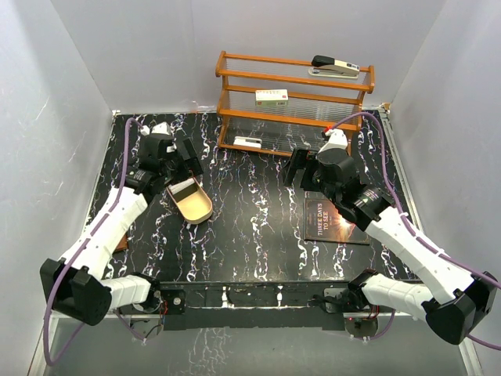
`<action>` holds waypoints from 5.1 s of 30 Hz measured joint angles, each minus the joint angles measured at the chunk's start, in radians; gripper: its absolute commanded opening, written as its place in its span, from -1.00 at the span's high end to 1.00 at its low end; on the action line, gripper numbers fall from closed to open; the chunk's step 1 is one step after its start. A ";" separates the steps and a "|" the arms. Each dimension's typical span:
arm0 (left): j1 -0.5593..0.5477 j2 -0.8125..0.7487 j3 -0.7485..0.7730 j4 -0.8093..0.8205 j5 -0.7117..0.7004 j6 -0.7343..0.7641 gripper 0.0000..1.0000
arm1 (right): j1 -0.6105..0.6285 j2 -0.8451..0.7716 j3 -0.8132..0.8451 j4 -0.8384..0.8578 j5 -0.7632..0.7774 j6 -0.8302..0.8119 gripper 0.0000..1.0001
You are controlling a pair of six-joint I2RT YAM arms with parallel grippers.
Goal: Put the credit cards into the card holder
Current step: Move the card holder to the center of the board.
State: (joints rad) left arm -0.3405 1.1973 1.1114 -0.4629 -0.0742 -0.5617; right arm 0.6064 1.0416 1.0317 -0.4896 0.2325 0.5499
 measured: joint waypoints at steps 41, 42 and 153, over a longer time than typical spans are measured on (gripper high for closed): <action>0.621 0.335 -0.074 -0.374 -0.476 -0.798 -0.72 | 0.000 -0.040 -0.014 -0.030 0.021 -0.040 -0.96; 0.628 0.345 -0.074 -0.374 -0.477 -0.803 -0.73 | 0.000 -0.040 -0.014 -0.030 0.024 -0.044 -0.96; 0.363 0.095 -0.388 -0.427 0.119 -0.713 -0.36 | 0.151 0.213 -0.178 0.185 -0.362 0.370 -0.02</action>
State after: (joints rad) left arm 0.0227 1.2922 0.7231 -0.8902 0.0452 -1.2751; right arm 0.7574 1.2549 0.8539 -0.3042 -0.1299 0.9199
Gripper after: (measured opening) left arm 0.664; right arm 0.552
